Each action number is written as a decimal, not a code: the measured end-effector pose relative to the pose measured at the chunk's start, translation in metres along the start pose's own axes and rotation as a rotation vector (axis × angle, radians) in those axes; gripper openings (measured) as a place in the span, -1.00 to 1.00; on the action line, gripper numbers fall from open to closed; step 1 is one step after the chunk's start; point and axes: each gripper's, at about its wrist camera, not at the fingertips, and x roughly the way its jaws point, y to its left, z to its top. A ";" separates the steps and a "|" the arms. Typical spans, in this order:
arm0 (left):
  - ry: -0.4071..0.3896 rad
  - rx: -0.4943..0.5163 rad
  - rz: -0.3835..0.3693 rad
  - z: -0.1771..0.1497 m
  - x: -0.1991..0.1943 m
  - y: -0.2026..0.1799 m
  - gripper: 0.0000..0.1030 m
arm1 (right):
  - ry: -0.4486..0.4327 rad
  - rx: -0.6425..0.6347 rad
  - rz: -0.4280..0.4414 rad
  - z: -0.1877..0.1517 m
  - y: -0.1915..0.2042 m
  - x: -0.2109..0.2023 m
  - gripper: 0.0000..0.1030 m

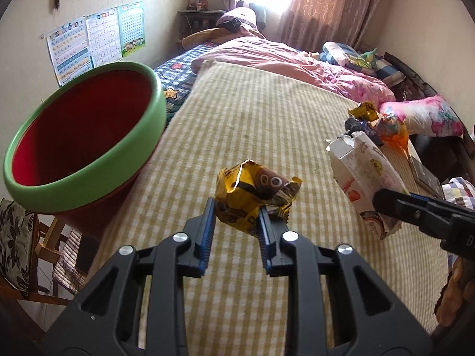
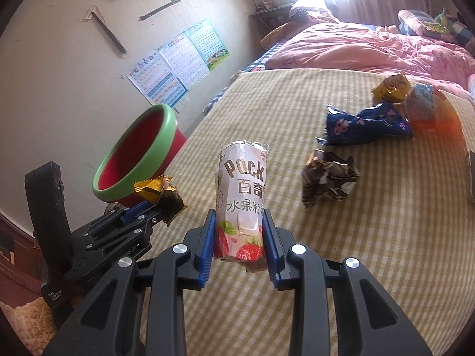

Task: Collect trash
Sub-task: 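Lift the yellow wrapper and POCKY box off the mat toward the bin, then carry the yellow wrapper and POCKY box over the green-rimmed bin with both grippers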

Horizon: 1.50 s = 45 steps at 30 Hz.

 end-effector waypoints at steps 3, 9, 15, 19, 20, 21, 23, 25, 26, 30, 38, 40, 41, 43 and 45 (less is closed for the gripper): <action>-0.024 -0.012 0.003 0.003 -0.015 0.006 -0.50 | -0.012 -0.013 0.016 0.002 0.010 -0.002 -0.43; -0.062 -0.016 0.021 0.010 -0.034 0.016 -0.50 | -0.030 -0.049 0.042 0.008 0.032 -0.003 -0.43; -0.053 -0.033 0.019 0.008 -0.031 0.033 -0.50 | -0.025 -0.041 0.033 0.007 0.039 0.004 -0.43; -0.052 -0.042 0.010 0.008 -0.032 0.043 -0.50 | -0.026 -0.025 0.016 0.004 0.042 0.006 -0.43; -0.052 -0.042 0.006 0.008 -0.032 0.045 -0.50 | -0.029 -0.022 0.012 0.004 0.043 0.006 -0.43; -0.052 -0.042 0.003 0.008 -0.033 0.046 -0.50 | -0.032 -0.020 0.008 0.004 0.044 0.007 -0.43; -0.054 -0.036 -0.002 0.009 -0.034 0.050 -0.50 | -0.041 -0.015 0.004 0.004 0.047 0.006 -0.43; -0.059 -0.030 -0.007 0.011 -0.036 0.052 -0.50 | -0.050 -0.006 0.002 0.003 0.050 0.006 -0.42; -0.062 -0.027 -0.010 0.012 -0.037 0.054 -0.50 | -0.052 -0.003 0.002 0.003 0.051 0.006 -0.42; -0.070 -0.019 -0.018 0.015 -0.039 0.058 -0.50 | -0.058 0.011 -0.002 0.002 0.056 0.008 -0.42; -0.060 -0.021 -0.035 0.015 -0.038 0.075 -0.50 | -0.062 0.030 -0.025 -0.001 0.064 0.011 -0.42; -0.058 -0.021 -0.037 0.016 -0.038 0.079 -0.50 | -0.063 0.034 -0.029 0.000 0.066 0.012 -0.42; -0.059 -0.022 -0.037 0.016 -0.037 0.081 -0.50 | -0.063 0.036 -0.032 0.000 0.067 0.013 -0.42; -0.060 -0.025 -0.037 0.017 -0.037 0.085 -0.50 | -0.063 0.040 -0.033 0.000 0.069 0.015 -0.42; -0.061 -0.026 -0.035 0.018 -0.037 0.089 -0.50 | -0.062 0.042 -0.034 0.000 0.070 0.016 -0.41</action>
